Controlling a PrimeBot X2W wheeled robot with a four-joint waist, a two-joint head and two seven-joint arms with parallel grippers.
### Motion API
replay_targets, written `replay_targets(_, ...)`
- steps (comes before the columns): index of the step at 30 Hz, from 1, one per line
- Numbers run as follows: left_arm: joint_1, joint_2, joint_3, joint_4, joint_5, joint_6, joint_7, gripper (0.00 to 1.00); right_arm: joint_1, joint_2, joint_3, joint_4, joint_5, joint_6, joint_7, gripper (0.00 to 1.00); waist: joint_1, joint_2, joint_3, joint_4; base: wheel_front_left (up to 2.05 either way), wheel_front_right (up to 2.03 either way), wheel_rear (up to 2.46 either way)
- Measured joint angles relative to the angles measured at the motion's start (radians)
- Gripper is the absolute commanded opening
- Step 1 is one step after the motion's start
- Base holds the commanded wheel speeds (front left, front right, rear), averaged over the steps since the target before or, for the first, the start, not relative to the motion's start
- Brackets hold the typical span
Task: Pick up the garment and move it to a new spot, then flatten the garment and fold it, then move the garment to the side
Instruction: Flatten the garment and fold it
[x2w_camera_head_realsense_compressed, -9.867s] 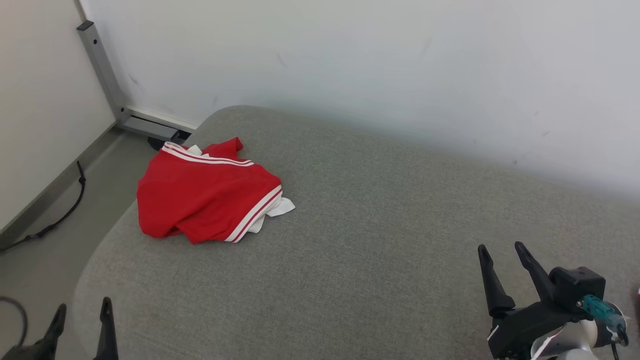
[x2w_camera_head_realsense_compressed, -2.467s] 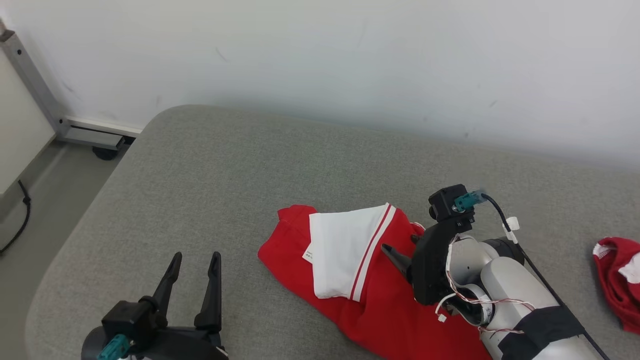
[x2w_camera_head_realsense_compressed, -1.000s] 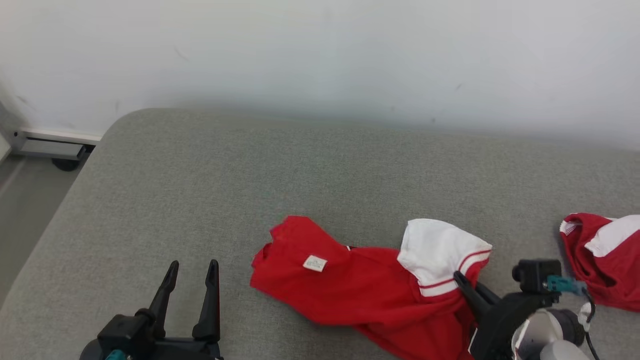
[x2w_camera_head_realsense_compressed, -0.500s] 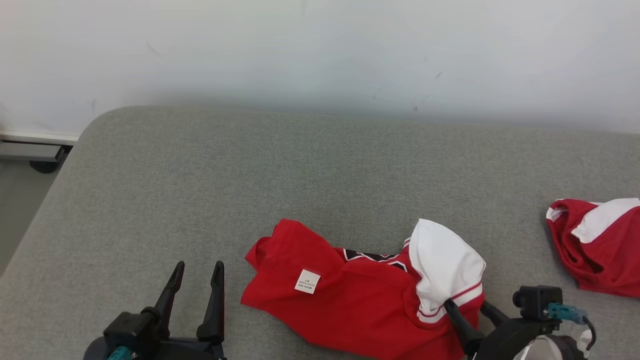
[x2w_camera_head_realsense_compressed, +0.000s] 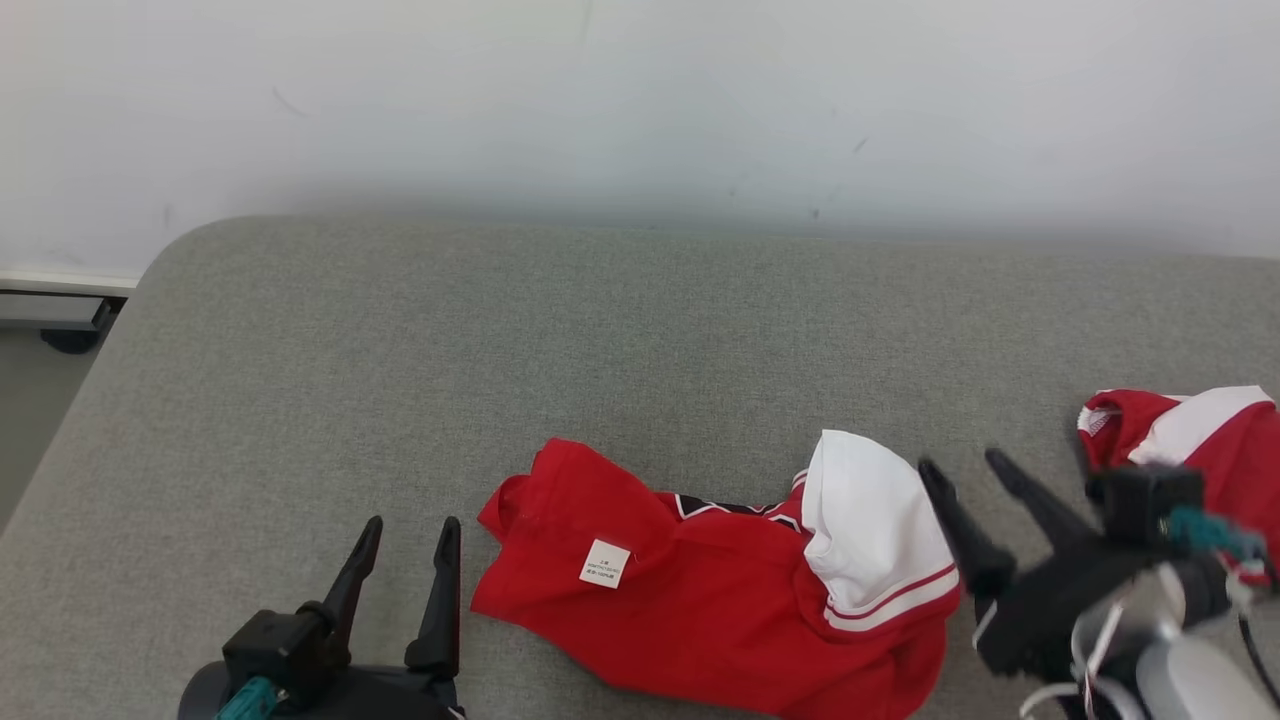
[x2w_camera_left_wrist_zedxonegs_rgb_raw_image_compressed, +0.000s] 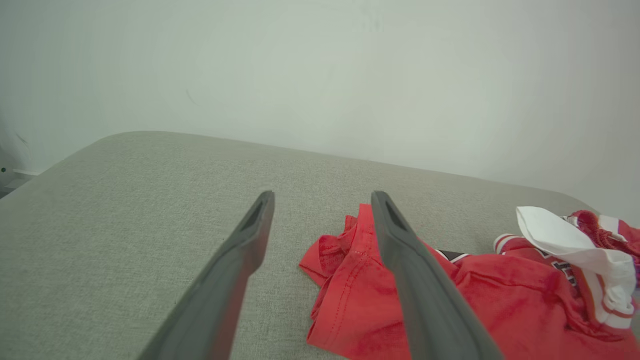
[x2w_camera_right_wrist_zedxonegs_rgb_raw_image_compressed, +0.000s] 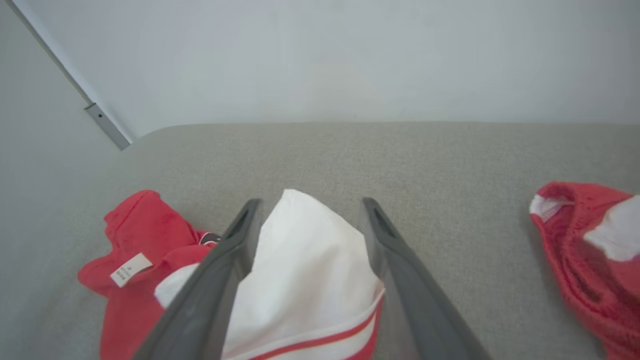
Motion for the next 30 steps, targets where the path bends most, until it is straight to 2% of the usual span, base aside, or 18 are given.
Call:
replay_targets(5, -0.027, -0.018, -0.024, 0.008, 0.0, -0.012, 0.008, 1.0, -0.137, -0.022, 0.035, 0.068, -0.005, 0.002, 0.092, 1.0, 0.0, 0.0, 0.001, 0.011, 0.0, 0.0, 0.0)
replay_targets(10, -0.036, -0.027, -0.033, 0.012, 0.0, -0.021, 0.009, 1.0, -0.24, -0.032, 0.084, 0.161, -0.021, 0.019, 0.193, 1.0, 0.0001, 0.0, 0.007, 0.036, 0.0, 0.0, 0.0)
replay_targets(26, -0.066, -0.055, -0.043, 0.038, -0.005, -0.029, 0.009, 1.0, -0.458, -0.059, 0.188, 0.413, -0.049, 0.05, 0.507, 1.0, 0.0001, 0.0, 0.042, 0.124, 0.0, 0.0, 0.0)
replay_targets(27, -0.07, -0.055, -0.043, 0.039, -0.006, -0.029, 0.009, 1.0, -0.46, -0.06, 0.193, 0.424, -0.049, 0.05, 0.525, 0.9, 0.0, 0.0, 0.044, 0.128, 0.0, 0.0, 0.0)
replay_targets(29, -0.073, -0.055, -0.04, 0.044, -0.009, -0.029, 0.007, 1.0, -0.465, -0.056, 0.203, 0.447, -0.048, 0.057, 0.548, 0.14, 0.0001, 0.0, 0.047, 0.134, 0.0, 0.0, 0.0)
replay_targets(30, -0.073, -0.053, -0.04, 0.05, -0.012, -0.033, 0.007, 1.0, -0.473, -0.051, 0.204, 0.451, -0.048, 0.059, 0.553, 0.0, 0.0001, 0.0, 0.048, 0.135, 0.0, 0.0, 0.0)
